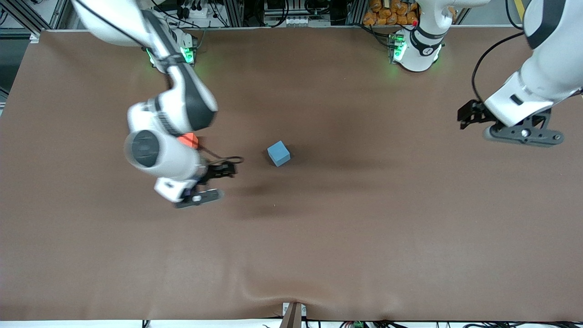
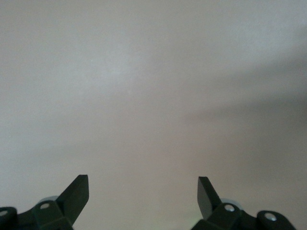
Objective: Place blue block between orange and purple blocks
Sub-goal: 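Move the right gripper over the blue cube while the left gripper retracts, then lower the right gripper and grasp the blue cube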
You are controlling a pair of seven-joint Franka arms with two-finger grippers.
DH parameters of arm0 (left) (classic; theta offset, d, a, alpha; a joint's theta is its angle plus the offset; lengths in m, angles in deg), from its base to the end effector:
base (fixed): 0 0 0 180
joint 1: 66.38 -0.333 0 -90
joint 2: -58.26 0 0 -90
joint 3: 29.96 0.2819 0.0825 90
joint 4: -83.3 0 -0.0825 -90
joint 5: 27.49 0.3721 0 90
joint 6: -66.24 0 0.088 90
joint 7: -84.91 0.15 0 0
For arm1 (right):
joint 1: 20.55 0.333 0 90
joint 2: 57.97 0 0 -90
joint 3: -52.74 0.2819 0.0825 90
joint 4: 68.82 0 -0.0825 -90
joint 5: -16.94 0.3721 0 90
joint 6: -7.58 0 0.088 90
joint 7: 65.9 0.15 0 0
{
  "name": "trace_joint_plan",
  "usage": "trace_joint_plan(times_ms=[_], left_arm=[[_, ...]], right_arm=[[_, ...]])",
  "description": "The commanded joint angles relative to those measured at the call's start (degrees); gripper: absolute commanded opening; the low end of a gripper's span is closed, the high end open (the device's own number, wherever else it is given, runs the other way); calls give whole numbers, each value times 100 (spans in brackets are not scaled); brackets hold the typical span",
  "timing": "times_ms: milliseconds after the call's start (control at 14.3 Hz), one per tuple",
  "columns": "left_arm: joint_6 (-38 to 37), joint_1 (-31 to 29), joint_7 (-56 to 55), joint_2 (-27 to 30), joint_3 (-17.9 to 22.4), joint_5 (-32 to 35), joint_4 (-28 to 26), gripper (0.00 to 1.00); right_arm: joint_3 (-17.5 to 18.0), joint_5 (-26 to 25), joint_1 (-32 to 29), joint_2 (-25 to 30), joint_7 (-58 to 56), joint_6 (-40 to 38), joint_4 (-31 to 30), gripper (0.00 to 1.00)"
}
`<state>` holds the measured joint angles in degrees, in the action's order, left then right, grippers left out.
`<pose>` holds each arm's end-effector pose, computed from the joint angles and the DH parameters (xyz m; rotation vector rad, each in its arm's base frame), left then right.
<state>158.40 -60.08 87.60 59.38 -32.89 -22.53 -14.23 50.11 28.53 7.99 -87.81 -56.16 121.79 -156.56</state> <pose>0.5278 -0.0731 0.5013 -3.0308 0.3263 0.1054 0.5833 0.3091 0.2841 -2.9890 -0.2986 0.1558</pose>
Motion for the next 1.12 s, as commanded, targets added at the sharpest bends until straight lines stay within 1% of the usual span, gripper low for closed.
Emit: trace_joint_plan(times_ms=[0,140,210,350,490,630,770,840,1050], left_arm=[[-224,-23,119,318,55,58,-144,100],[-408,-23,-39,407,20,14,-109,100],[-461,-23,-257,416,20,-99,-48,100],[-531,-23,-444,451,29,-250,23,100],[-611,-23,-479,504,55,-389,189,100],[-611,-32,-567,477,134,-513,348,100],[-611,-32,-689,504,169,-514,375,100],[-611,-32,-769,539,169,-505,375,100],[-698,-24,-796,565,213,-444,410,100]], right_arm=[[-80,80,528,-145,230,538,-128,100],[-80,28,836,-119,117,935,-461,100],[-80,19,959,-58,-136,945,-541,100],[-89,-60,1214,-57,-481,1146,-524,100],[-80,-105,1531,-40,-491,1708,-751,100],[-97,-183,1751,91,-508,1824,-1024,100],[-97,-507,1796,136,-508,1877,-1296,100],[-97,-579,1865,153,-508,1947,-1446,100],[-97,-710,1954,145,-508,2569,-1885,100]])
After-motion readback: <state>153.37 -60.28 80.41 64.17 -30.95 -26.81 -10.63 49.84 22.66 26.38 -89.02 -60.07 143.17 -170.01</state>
